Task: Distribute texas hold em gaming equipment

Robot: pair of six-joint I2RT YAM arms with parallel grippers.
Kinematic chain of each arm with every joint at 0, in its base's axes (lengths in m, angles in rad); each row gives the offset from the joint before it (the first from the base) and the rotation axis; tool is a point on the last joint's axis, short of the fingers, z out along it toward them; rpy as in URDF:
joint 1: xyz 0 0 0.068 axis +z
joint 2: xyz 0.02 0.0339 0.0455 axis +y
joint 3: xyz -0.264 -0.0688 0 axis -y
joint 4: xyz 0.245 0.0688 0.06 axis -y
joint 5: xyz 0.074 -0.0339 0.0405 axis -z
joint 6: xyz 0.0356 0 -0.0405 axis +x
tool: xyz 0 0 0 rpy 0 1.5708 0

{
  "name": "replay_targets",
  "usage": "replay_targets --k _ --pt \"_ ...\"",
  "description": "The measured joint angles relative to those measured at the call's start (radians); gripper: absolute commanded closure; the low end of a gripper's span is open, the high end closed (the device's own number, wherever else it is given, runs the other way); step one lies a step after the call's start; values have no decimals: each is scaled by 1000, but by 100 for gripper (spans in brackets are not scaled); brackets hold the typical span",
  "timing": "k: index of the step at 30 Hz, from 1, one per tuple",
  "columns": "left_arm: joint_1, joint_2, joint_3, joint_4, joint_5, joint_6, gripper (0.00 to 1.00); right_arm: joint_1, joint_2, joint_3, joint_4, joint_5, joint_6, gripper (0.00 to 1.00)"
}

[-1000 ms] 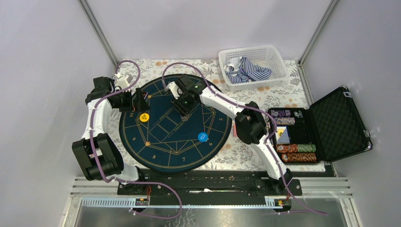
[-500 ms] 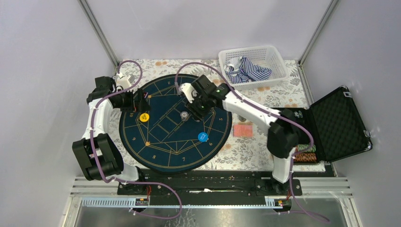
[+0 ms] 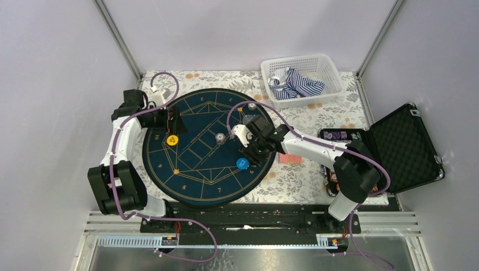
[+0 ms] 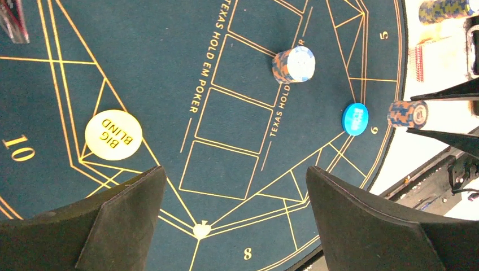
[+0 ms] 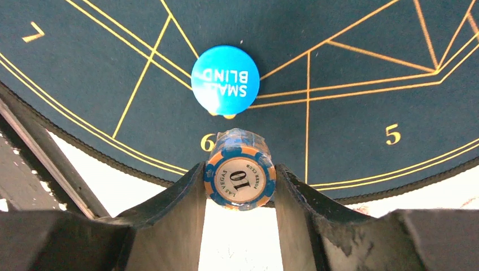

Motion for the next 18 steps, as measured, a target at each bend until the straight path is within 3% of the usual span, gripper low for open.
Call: replay_targets --k 5,18 --pt "-31 -13 0 0 -8 -9 1 0 -18 -72 51 10 -10 65" --pt "-35 -19 2 0 -31 -26 1 -18 5 -74 125 47 -15 64"
